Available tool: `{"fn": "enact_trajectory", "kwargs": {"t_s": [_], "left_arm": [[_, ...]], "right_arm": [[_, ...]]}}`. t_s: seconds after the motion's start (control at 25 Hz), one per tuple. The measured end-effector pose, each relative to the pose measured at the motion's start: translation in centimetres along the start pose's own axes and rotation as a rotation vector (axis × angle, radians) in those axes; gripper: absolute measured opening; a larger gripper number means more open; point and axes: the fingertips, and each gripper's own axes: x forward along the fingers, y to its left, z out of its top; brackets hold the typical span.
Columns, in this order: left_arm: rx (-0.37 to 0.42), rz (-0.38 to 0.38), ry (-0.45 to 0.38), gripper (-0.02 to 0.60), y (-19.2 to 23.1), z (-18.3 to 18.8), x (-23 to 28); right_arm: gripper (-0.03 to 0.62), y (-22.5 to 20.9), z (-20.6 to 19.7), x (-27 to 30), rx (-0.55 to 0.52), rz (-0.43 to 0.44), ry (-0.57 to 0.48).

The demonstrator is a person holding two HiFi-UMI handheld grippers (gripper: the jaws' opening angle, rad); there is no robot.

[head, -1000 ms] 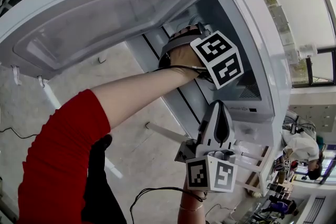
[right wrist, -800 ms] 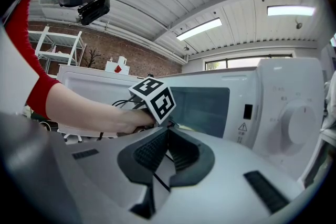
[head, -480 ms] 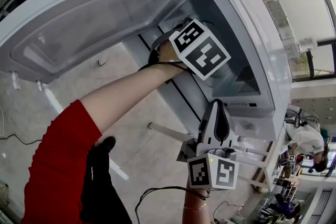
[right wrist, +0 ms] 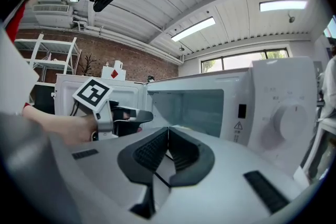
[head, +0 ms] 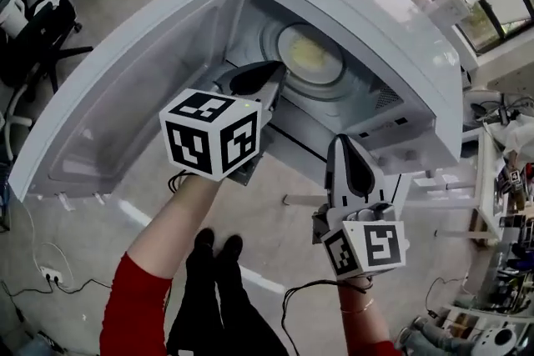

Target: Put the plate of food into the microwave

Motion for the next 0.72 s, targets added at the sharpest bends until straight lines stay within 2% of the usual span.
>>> {"fn": "enact_trajectory", "kwargs": {"t_s": [0.08, 0.28, 0.56, 0.72], "left_arm": [[0.039, -0.001, -0.001, 0.009, -1.1, -0.1, -2.1], [0.221, 0.025, 0.013, 0.009, -5.0, -0.3, -6.3], [0.311, -0.025, 0.06, 0.009, -10.2, 0.0, -9.1], [0.367, -0.005, 0.09, 0.009, -12.6, -1.2, -10.6]], "right_arm": [[0.015, 0.3, 0.2, -0.5, 0.024, -0.003, -0.004], [0.015, 0.6, 0.9, -2.8, 0.054, 0.005, -0.015], [0.015, 1.1, 0.2, -6.9, 0.168, -0.02, 0.016], [0.014, 1.1, -0.4, -9.7, 0.218, -0.036, 0.02]]}}
